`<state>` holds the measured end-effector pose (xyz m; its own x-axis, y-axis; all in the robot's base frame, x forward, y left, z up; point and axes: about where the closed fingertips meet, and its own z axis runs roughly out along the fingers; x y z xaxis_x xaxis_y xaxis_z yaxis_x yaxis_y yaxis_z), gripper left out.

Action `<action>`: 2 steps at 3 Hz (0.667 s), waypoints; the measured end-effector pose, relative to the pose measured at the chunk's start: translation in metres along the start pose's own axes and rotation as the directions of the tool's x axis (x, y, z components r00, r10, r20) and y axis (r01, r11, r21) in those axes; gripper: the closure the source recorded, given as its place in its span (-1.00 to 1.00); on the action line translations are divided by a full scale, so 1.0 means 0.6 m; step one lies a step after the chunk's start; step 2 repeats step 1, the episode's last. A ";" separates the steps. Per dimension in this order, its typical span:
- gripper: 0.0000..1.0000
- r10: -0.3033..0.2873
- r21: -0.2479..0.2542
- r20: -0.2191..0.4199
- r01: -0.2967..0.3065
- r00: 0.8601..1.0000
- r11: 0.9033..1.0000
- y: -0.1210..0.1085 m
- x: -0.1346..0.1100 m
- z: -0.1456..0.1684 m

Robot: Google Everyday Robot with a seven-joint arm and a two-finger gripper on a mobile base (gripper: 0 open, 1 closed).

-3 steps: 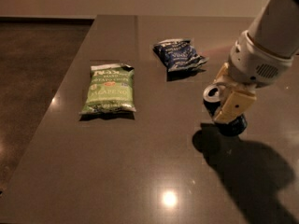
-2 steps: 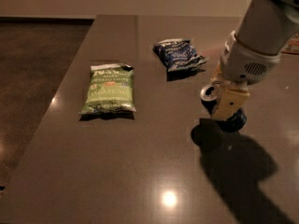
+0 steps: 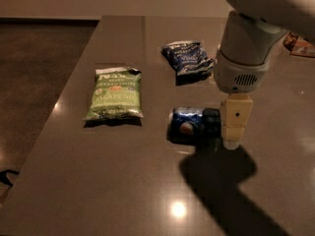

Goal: Knock pepsi can over

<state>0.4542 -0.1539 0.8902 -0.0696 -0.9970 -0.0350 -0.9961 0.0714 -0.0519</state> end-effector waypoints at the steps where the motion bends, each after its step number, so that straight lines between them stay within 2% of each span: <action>1: -1.00 0.000 0.000 0.000 0.000 1.000 1.000 0.000 0.000 0.000; 2: -1.00 0.000 0.000 0.000 0.000 1.000 1.000 0.000 0.000 0.000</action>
Offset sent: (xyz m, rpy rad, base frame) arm 0.0000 0.0000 0.0000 0.0000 0.0000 0.0000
